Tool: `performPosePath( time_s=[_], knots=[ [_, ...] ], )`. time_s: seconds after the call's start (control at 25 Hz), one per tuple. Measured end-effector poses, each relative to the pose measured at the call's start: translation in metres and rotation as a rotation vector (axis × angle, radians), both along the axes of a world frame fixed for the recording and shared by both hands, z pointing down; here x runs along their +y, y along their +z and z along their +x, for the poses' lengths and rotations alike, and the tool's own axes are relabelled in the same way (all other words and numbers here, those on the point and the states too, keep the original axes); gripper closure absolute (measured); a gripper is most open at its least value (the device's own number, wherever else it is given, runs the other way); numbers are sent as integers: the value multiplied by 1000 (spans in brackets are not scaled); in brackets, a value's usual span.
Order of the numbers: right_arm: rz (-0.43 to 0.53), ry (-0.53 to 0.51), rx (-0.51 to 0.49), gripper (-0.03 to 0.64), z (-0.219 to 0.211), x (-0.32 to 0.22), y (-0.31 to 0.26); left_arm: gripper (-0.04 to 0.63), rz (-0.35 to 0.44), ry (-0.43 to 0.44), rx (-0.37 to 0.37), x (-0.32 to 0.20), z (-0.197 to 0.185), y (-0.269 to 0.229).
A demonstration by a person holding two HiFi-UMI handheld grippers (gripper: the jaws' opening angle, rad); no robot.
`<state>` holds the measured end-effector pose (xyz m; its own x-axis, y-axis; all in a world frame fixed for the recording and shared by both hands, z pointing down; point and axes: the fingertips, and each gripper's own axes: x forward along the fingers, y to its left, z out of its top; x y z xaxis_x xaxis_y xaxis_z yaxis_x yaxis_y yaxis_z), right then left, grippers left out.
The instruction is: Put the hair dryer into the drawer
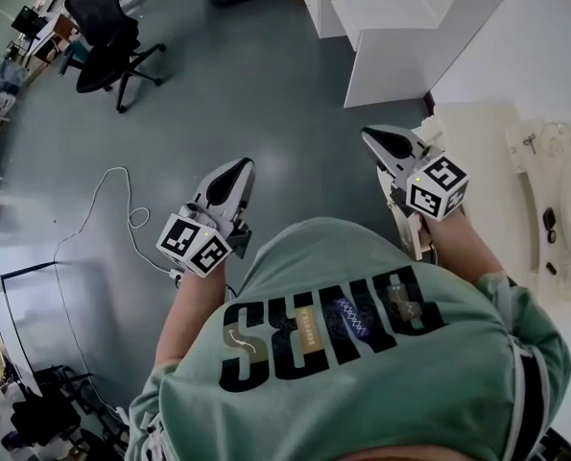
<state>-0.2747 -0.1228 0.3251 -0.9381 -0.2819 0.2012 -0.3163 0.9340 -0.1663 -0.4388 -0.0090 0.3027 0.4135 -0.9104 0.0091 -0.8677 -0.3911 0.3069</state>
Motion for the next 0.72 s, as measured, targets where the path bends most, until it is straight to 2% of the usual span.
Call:
performPosePath(
  time_s=[0.72],
  knots=[
    [13, -14, 14, 623, 3, 6, 2, 584, -16, 17, -3, 0, 6, 1]
  ],
)
